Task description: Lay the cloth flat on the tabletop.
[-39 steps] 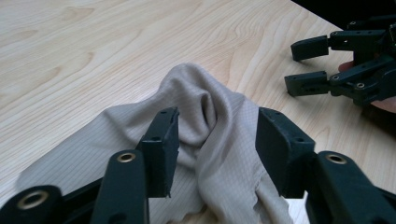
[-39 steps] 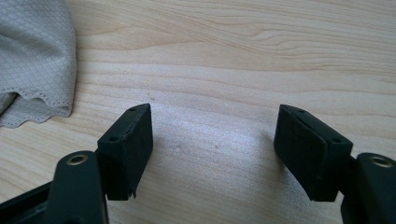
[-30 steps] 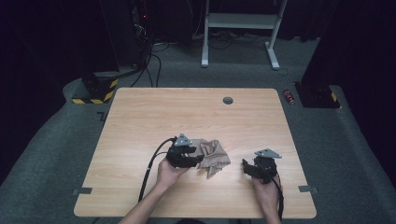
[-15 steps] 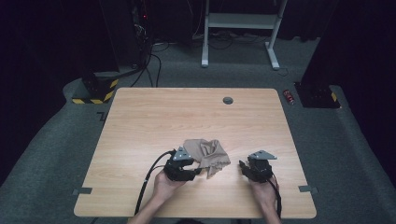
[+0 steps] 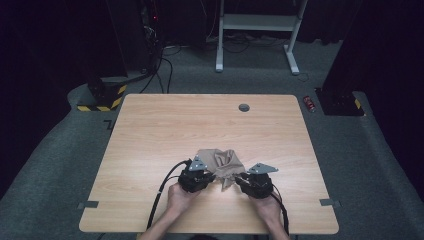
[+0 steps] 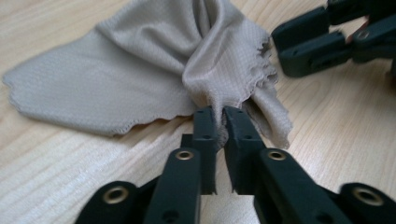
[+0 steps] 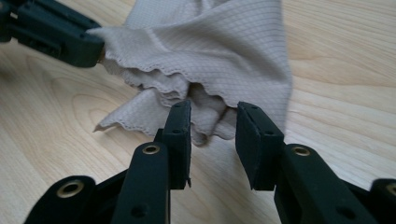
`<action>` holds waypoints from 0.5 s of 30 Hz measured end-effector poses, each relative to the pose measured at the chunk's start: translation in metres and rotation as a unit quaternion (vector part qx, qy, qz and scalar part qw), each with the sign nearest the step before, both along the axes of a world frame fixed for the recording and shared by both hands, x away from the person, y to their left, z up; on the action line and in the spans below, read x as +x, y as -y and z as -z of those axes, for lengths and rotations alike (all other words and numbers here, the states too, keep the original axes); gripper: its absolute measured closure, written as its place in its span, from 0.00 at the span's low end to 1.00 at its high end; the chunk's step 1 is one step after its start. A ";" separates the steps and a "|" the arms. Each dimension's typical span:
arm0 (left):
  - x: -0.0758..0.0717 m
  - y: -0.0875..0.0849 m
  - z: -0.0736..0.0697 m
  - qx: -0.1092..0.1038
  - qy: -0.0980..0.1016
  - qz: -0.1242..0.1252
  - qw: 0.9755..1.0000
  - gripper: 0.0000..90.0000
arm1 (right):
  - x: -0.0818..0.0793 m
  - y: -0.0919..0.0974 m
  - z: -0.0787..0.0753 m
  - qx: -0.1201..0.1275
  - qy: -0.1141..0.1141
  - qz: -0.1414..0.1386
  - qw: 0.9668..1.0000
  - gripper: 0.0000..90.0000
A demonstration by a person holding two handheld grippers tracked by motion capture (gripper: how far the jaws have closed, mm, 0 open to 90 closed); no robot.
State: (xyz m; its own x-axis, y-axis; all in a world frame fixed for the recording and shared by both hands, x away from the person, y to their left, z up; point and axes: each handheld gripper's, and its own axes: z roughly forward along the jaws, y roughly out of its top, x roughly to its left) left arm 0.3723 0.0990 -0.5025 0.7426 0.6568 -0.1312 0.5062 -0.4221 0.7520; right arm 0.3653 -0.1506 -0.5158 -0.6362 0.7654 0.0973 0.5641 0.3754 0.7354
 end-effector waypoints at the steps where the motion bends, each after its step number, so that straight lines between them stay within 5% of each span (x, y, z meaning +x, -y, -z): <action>1: 0.000 0.000 -0.002 -0.001 0.001 0.000 1.000 0.96 | 0.000 -0.001 0.000 -0.002 0.001 -0.003 1.000 0.74; 8: 0.002 -0.006 -0.014 -0.021 0.012 0.003 1.000 0.98 | 0.003 -0.009 0.003 -0.017 -0.008 -0.013 1.000 0.85; 11: 0.001 -0.009 -0.024 -0.038 0.023 0.003 0.999 0.98 | 0.002 -0.011 0.001 -0.025 -0.001 -0.026 0.999 0.98; 15: 0.000 -0.006 -0.031 -0.043 0.034 0.013 0.998 0.98 | -0.002 -0.017 0.000 -0.024 -0.002 -0.042 0.999 0.99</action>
State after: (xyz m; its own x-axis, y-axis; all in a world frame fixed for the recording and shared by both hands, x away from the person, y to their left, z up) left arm 0.3722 0.1054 -0.4713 0.7681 0.6259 -0.1349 0.4428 -0.3672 0.8180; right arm 0.3632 -0.1332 -0.5162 -0.6984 0.7128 0.0650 0.5321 0.4563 0.7133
